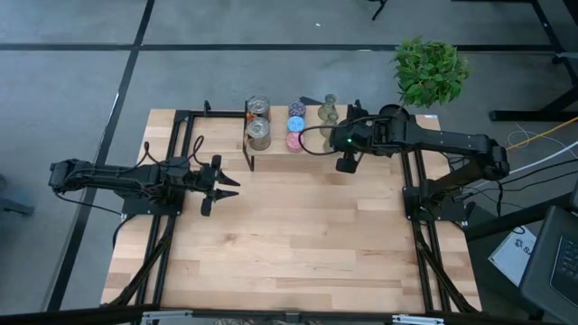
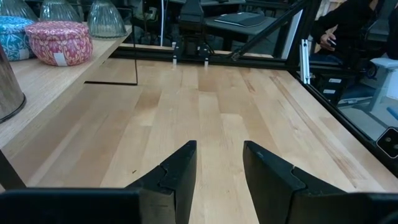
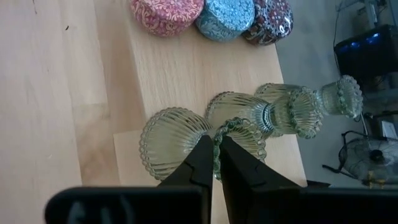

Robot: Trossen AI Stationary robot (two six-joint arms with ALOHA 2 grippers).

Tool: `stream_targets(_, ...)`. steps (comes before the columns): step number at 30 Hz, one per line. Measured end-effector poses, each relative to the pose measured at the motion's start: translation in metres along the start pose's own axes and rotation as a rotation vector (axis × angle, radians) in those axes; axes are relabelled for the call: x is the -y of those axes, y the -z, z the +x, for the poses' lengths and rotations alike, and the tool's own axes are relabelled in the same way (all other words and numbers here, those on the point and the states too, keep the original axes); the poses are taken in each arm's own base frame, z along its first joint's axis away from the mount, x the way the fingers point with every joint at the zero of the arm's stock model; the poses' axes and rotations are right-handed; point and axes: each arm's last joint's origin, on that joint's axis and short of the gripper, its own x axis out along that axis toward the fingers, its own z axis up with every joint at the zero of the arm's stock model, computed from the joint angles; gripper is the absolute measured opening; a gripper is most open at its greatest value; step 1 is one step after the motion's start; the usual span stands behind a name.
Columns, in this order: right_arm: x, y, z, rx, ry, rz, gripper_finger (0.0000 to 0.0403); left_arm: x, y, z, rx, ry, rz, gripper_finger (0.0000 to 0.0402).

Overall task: Pick & Place candle stick holders
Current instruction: Put the green glass candle holder on the shelf aligned with the other green glass candle holders

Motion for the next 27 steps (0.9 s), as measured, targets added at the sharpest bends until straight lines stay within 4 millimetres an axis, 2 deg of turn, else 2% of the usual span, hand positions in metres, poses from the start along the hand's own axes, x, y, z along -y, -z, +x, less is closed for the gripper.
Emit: stream_targets(27,0.0030,-0.0017,0.0016,0.017,0.009,0.017,0.0019,0.0000,0.0000,0.0000,0.000,0.000,0.000,0.0127)
